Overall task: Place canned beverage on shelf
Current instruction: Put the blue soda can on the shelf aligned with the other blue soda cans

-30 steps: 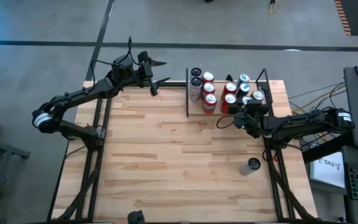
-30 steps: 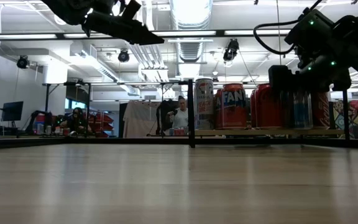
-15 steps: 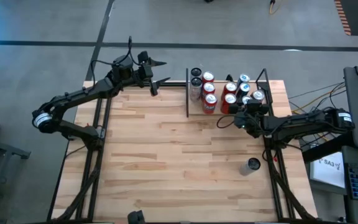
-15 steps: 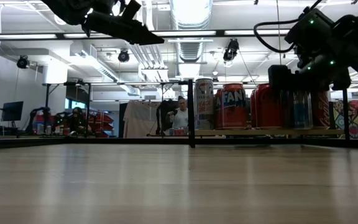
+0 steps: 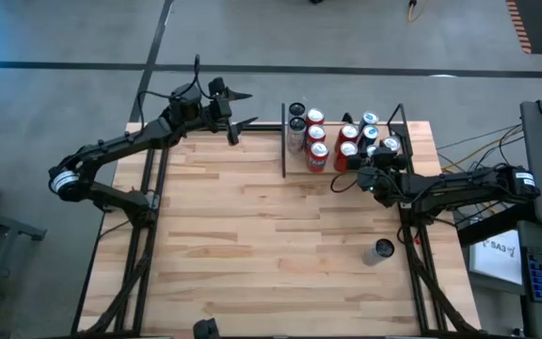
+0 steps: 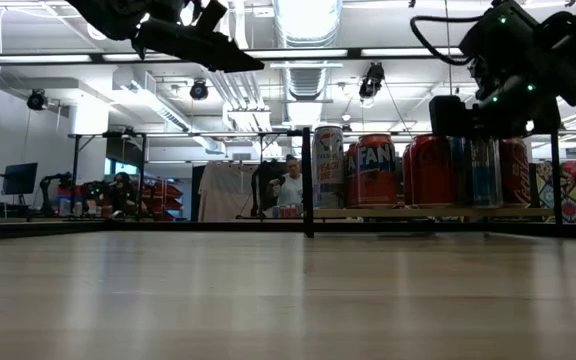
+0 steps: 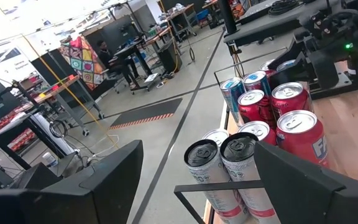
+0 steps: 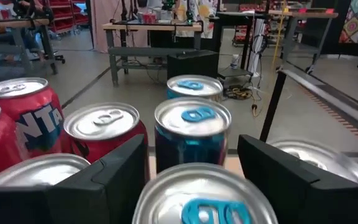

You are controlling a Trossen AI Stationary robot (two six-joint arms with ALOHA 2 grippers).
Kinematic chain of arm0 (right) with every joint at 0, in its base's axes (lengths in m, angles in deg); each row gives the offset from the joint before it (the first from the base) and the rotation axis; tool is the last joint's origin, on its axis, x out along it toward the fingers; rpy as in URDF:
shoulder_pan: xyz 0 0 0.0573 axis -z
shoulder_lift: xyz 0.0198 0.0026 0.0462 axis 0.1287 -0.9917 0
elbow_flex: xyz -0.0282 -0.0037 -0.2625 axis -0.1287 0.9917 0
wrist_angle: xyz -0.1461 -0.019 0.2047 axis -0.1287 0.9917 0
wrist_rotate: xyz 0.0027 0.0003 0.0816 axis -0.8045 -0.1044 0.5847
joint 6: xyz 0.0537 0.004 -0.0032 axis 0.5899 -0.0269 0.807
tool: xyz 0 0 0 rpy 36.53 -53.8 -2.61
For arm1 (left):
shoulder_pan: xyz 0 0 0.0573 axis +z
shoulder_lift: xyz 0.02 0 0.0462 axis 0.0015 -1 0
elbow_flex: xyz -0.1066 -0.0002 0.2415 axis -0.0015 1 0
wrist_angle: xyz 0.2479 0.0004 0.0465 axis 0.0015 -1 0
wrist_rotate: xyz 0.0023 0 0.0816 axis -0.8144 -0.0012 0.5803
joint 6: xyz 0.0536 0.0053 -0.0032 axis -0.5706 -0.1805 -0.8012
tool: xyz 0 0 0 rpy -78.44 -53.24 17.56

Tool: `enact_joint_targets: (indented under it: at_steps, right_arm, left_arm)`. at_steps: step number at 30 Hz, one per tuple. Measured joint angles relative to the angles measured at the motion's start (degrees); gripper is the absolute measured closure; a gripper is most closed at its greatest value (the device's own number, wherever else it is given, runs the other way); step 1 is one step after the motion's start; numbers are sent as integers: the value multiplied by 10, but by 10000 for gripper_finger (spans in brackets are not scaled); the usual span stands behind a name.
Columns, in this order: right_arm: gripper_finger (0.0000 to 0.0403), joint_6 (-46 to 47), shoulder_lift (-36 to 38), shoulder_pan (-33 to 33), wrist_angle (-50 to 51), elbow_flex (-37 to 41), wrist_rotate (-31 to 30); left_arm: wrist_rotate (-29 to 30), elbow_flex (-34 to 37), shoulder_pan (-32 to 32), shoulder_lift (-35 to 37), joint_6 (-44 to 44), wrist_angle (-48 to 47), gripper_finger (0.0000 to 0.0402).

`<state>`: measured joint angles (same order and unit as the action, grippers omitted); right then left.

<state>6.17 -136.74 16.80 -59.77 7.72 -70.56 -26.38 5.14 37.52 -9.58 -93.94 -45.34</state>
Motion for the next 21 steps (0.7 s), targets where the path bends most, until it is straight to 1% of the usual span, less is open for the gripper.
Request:
enact_joint_targets:
  at_steps: [8,15,21]
  right_arm:
    - [158,-39,0,0,0,-19,-1]
    - [158,-64,0,0,1,-33,-16]
    - [158,-100,0,0,1,-59,-16]
  left_arm:
    - [0,0,0,0,0,-1,109]
    - [0,0,0,0,0,-3,109]
    - [0,0,0,0,0,-3,109]
